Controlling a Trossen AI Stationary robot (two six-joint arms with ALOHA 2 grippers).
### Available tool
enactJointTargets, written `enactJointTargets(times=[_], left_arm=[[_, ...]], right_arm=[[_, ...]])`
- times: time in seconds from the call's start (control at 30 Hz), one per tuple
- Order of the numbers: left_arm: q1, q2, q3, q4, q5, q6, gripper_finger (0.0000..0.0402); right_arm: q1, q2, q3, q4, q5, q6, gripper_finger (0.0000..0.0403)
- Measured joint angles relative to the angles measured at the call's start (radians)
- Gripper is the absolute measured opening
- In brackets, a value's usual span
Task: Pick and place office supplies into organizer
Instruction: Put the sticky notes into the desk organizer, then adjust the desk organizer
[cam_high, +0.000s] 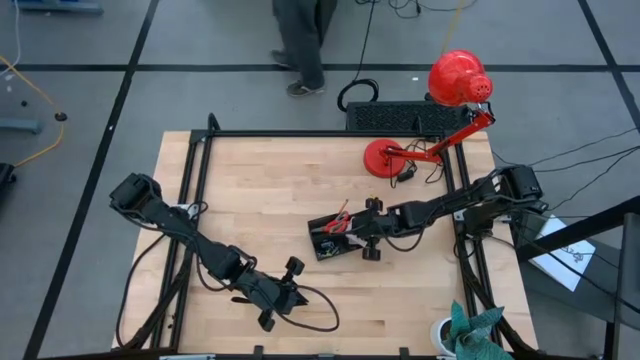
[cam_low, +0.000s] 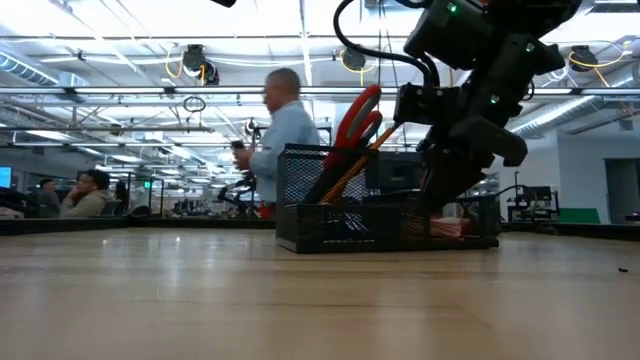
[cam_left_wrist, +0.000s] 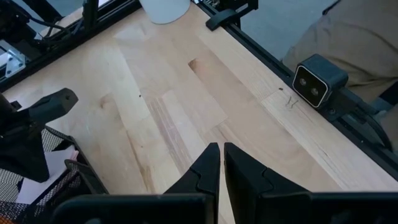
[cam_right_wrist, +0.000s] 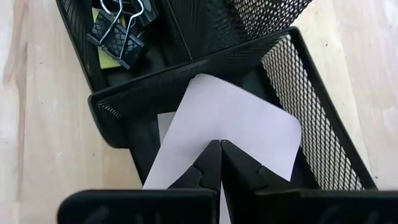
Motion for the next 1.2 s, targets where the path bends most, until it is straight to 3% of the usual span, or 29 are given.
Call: enactJointTargets(times=[0.4, 0.57, 0.83, 0.97, 1.2], left_arm=[[0.0, 0.0, 0.0, 0.0, 0.0, 0.004, 0.0031], [0.0, 0.0, 0.0, 0.0, -0.009, 0.004, 0.0031], [0.0, 0.0, 0.0, 0.008, -0.023, 0.01, 0.0031], [0.0, 0.0, 0.0, 0.02, -0.024, 0.009, 0.0031], [0.001, 0.0, 0.0, 0.021, -0.042, -0.02, 0.0031]], right_arm=[[0.007, -0.004, -0.001, -0.044, -0.074, 0.01, 0.0], [0.052, -0.075, 0.022, -0.052, 0.008, -0.012, 0.0], [0.112, -0.226, 0.046, -0.051, 0.044, -0.027, 0.0], [0.133, -0.262, 0.046, -0.048, 0.058, -0.015, 0.0], [0.176, -0.291, 0.047, -0.09, 0.188, -0.001, 0.0]])
